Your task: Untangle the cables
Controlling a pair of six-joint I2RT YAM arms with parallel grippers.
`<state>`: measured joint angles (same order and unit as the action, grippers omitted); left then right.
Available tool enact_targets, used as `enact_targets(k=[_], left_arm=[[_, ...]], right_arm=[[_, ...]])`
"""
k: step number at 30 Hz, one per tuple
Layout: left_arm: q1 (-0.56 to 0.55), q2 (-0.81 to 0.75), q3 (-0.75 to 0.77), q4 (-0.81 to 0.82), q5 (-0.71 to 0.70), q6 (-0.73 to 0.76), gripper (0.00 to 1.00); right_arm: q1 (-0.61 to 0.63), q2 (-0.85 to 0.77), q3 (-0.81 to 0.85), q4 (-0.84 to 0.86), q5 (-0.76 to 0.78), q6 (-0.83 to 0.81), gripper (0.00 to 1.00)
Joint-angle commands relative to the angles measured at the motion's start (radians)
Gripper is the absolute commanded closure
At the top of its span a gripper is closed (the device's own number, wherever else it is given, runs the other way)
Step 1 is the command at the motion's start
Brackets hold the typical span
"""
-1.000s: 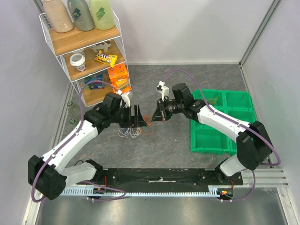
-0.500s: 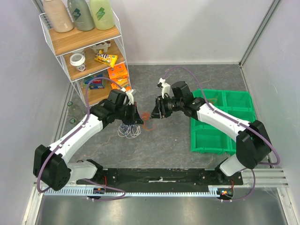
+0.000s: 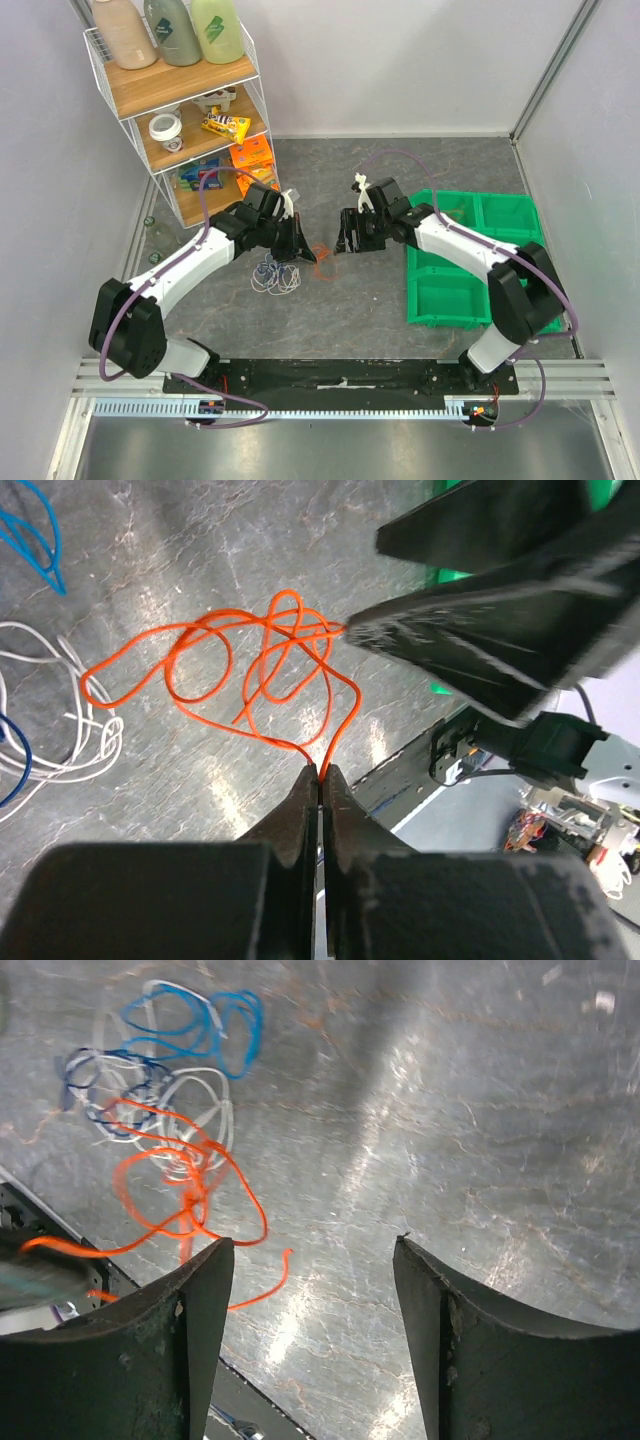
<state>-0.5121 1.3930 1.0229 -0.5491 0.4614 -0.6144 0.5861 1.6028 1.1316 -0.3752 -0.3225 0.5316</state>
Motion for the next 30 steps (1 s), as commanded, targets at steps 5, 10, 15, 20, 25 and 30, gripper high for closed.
enact_targets(k=[5,10,15,20,25,30], left_arm=[[0.014,0.075,0.097,0.098,0.053,-0.117,0.98],[0.014,0.119,0.143,0.107,0.036,-0.149,0.98],[0.017,0.143,0.154,0.138,0.055,-0.188,0.98],[0.017,0.147,0.161,0.150,0.060,-0.199,0.98],[0.014,0.147,0.160,0.169,0.069,-0.217,0.98],[0.017,0.149,0.160,0.179,0.075,-0.229,0.98]], right_arm=[[-0.040,0.057,-0.068,0.001,-0.006,0.252,0.28],[-0.092,0.019,-0.139,0.031,-0.018,0.382,0.28],[-0.108,-0.027,-0.162,0.119,-0.055,0.487,0.28],[-0.108,-0.034,-0.148,0.128,-0.059,0.556,0.28],[-0.106,-0.004,-0.153,0.147,-0.076,0.655,0.33],[-0.098,0.009,-0.151,0.173,-0.078,0.694,0.39]])
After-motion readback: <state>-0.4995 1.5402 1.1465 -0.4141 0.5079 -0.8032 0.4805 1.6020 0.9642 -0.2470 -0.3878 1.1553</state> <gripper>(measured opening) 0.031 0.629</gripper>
